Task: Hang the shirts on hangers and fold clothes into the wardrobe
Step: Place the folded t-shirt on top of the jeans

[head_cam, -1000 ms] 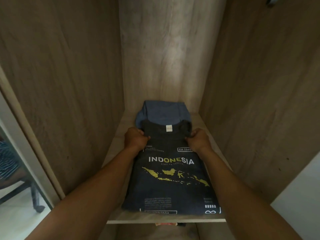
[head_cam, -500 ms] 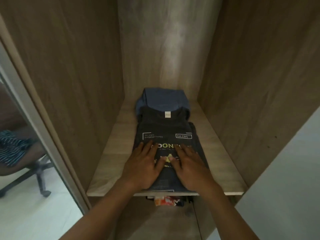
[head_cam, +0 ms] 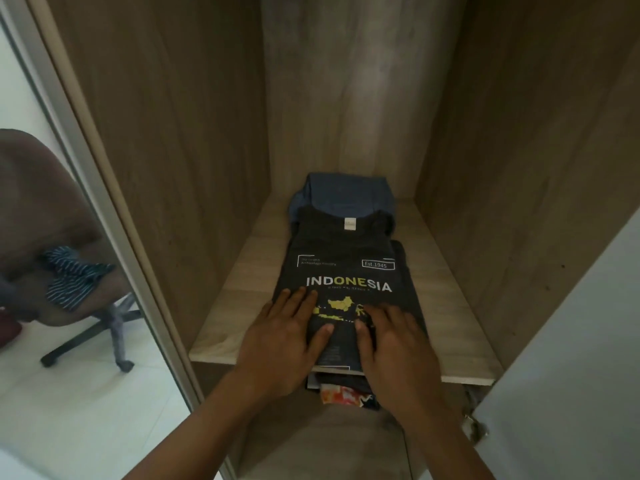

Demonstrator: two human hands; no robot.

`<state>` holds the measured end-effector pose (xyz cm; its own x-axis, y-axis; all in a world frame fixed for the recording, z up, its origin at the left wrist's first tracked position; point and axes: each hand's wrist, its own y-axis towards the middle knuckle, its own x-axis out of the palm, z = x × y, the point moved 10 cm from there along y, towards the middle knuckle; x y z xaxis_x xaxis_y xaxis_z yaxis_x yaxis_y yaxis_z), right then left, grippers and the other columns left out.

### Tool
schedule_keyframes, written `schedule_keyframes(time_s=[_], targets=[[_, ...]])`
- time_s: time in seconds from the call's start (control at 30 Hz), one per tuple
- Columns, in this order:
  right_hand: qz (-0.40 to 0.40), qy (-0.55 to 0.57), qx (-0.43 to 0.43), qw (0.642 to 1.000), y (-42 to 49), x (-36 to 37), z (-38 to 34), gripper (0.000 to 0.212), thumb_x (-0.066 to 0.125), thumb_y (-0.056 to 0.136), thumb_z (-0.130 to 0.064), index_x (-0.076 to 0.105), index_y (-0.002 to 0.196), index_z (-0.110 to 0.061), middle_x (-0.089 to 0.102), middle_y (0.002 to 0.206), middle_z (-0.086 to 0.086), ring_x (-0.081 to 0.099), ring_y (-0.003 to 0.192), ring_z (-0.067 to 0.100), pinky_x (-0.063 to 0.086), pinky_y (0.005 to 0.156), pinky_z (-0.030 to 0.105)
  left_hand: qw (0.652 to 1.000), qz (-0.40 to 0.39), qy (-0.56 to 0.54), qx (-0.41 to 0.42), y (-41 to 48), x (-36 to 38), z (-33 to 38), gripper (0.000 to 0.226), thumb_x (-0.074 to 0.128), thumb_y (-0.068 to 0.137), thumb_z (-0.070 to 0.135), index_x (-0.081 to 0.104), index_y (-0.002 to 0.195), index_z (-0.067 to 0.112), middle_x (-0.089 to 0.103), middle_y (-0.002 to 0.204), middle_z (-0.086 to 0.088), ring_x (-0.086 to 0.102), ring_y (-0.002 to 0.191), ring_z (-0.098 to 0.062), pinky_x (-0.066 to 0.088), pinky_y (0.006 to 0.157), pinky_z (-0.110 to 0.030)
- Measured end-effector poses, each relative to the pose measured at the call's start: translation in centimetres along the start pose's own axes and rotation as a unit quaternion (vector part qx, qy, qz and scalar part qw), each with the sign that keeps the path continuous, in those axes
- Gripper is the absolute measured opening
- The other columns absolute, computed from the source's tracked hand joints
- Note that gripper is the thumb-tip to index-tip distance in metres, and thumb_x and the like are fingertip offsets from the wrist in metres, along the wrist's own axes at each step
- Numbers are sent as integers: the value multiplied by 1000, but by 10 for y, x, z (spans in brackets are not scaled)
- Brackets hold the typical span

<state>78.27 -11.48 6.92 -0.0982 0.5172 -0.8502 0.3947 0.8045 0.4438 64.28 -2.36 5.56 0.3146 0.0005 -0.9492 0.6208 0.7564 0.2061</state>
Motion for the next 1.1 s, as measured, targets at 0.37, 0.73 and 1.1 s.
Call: schedule_keyframes(time_s=[0.37,0.73,1.1], targets=[[-42,24,11,999,-2,3,2,38,41,101,-45,59,126,-22,61,122,3,56,110,21,51,89,39,999,19,-18,-19,-18,-15,-10,65,34,95,64,42,147,25,45,150,1,45,135,-19,39,110,-35],[-134,159,-120,971,-84,-7,-205,32,48,101,-45,59,124,-27,59,123,-6,58,112,14,53,91,36,977,53,-21,-204,-230,-97,-138,56,46,91,68,49,138,38,53,143,14,62,115,-10,49,99,-33],[-344,213,-377,833,-356,20,-553,39,41,101,-53,54,130,-31,58,135,-9,54,122,13,42,102,29,850,92,28,-518,-651,-203,-293,57,51,89,65,51,136,33,57,137,8,55,123,-16,44,103,-35]])
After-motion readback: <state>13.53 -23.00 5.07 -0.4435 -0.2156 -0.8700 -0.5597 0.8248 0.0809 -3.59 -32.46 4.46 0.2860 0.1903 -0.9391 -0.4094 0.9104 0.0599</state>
